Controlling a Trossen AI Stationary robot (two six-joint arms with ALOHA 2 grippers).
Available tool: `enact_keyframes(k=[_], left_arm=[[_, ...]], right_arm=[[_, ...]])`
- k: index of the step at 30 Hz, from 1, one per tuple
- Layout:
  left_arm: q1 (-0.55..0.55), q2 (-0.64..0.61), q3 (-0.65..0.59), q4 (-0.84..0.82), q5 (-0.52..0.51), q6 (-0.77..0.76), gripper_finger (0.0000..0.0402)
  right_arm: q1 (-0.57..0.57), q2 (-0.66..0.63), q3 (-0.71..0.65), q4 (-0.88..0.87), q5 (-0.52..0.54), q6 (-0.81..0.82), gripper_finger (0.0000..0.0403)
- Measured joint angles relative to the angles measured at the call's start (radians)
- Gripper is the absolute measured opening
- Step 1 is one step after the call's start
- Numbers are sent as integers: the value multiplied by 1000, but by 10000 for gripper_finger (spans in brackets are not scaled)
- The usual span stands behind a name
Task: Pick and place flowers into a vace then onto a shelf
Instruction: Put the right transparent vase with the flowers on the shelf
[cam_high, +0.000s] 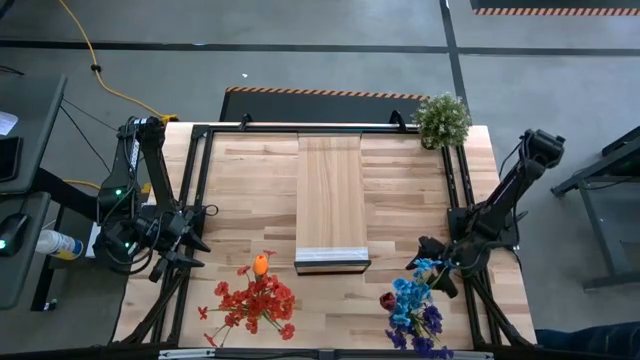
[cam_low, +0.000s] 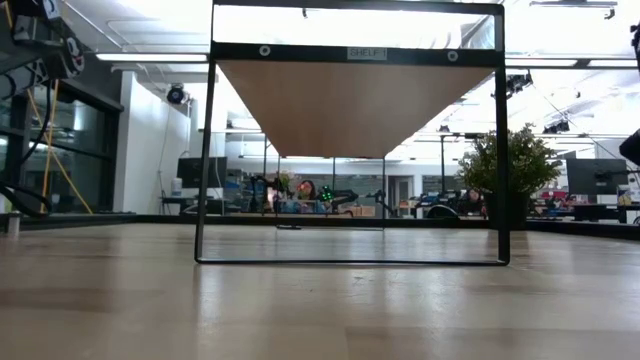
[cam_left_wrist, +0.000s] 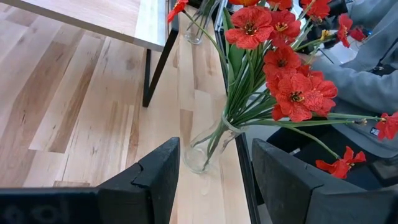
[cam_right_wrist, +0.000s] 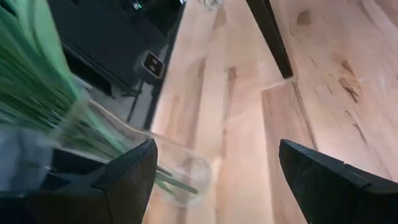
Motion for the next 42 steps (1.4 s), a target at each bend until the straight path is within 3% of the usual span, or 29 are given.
enact_keyframes(k=[21, 42], left_arm=[[0, 0, 0, 0, 0, 0, 232], [0, 0, 0, 0, 0, 0, 232]], right_arm=[[2, 239, 0, 193, -78, -268, 323], [2, 266, 0, 289, -126, -367, 323]])
